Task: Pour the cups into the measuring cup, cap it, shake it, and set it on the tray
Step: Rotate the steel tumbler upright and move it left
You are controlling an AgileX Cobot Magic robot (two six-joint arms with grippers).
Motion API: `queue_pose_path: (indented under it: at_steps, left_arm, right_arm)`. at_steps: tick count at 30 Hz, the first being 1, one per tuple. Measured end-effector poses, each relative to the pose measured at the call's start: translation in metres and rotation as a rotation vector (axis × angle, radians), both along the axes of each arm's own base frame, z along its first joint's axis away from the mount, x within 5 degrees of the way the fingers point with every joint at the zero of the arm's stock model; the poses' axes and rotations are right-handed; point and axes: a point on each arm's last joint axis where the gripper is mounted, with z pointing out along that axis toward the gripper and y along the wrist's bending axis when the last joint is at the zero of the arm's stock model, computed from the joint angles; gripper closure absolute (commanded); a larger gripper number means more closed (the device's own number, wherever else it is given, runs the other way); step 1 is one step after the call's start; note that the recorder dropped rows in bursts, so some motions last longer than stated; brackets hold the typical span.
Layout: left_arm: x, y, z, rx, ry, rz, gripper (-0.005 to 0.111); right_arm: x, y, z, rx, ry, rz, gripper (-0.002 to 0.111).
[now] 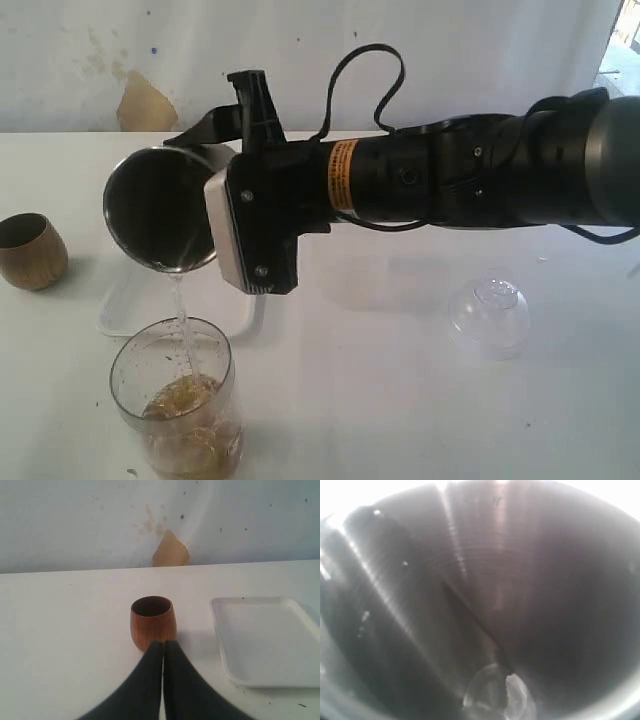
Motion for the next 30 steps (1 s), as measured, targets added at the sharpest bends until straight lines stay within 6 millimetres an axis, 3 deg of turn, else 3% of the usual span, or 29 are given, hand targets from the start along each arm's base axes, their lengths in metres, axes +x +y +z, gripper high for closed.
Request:
queue_pose_path:
  at_steps: [11,16,22,30]
  left_arm:
    - [0.000,0.000,0.000,0.000,0.000,0.000,0.106]
    - [0.000,0.000,0.000,0.000,0.000,0.000,0.106]
    - [0.000,0.000,0.000,0.000,0.000,0.000,0.106]
    - [0.000,0.000,0.000,0.001,0.000,0.000,0.106]
  right_arm:
    - [0.001,0.000,0.002,0.299,0.516,-0.167,0.108]
    - [0.008,0.005,-0.002,0.514,0.703,-0.196,0.108]
    - [0.028,0.015,-0.014,0.703,0.895,-0.220,0.108]
    - [0.063,0.030,-0.036,0.750,1.023,-0.327,0.108]
